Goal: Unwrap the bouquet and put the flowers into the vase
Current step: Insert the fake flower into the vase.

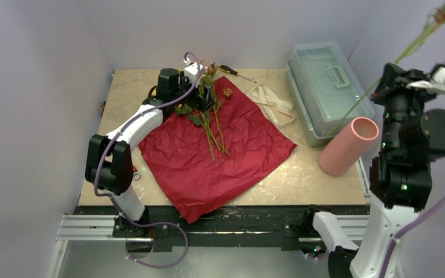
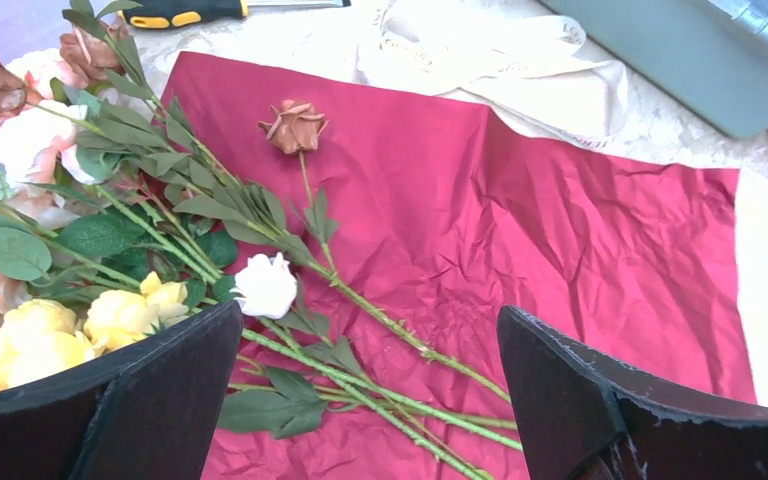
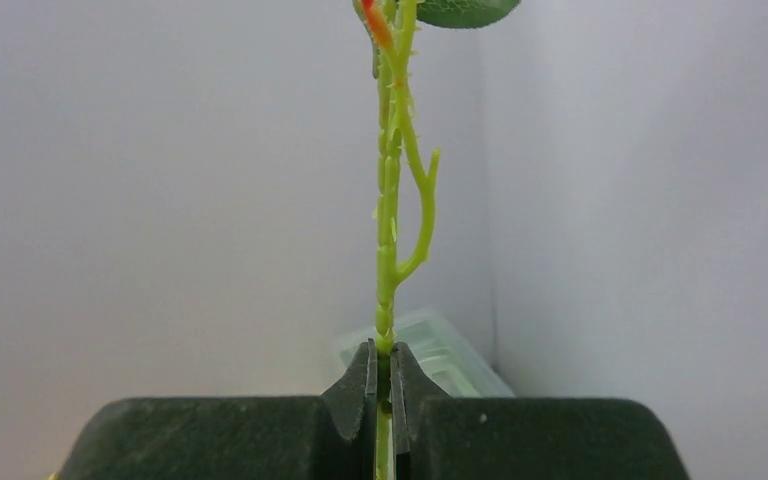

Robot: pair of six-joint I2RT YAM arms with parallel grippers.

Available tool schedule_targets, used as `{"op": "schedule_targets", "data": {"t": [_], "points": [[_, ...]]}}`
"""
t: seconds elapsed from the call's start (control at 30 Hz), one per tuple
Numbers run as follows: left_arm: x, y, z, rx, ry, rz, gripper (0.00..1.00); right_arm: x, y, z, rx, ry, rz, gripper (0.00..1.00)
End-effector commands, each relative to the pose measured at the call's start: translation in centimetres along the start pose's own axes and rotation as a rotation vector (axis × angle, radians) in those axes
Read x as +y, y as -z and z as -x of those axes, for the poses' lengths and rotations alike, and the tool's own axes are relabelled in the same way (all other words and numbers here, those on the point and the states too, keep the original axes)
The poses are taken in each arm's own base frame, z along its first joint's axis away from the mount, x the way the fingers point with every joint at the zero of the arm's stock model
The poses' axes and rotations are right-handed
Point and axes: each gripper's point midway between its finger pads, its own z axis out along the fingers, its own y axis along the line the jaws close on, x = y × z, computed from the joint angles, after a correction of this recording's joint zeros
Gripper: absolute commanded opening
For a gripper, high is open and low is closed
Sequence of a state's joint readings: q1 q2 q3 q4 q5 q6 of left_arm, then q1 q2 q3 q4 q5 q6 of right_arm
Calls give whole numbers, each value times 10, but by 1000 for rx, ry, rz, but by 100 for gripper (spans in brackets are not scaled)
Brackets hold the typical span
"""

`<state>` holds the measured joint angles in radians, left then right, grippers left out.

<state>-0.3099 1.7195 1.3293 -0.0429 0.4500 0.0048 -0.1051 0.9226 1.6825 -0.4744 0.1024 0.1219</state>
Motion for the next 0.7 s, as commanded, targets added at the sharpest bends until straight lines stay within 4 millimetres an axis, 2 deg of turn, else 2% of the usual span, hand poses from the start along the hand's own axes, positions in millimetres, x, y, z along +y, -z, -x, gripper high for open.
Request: {"op": "schedule_targets", "data": {"t": [0.0,0.1,0.2,0.5,0.67], "points": [[-16,19,35,-118,5,-33,100,-36,34,34,-104,52,-165,0],[-20,26,39,-133,18,-30,100,-56,46,43,-139,69,-270,0],[-23,31,41,-147,24,-30,100,-74,48,40,-156,69,-359,0],[-25,34,49,-192,60,-24,100,-108,29,51,-170,172,-520,0],[-27,33,50,-212,76,-33,100,-115,22,59,-183,255,-551,0]]}}
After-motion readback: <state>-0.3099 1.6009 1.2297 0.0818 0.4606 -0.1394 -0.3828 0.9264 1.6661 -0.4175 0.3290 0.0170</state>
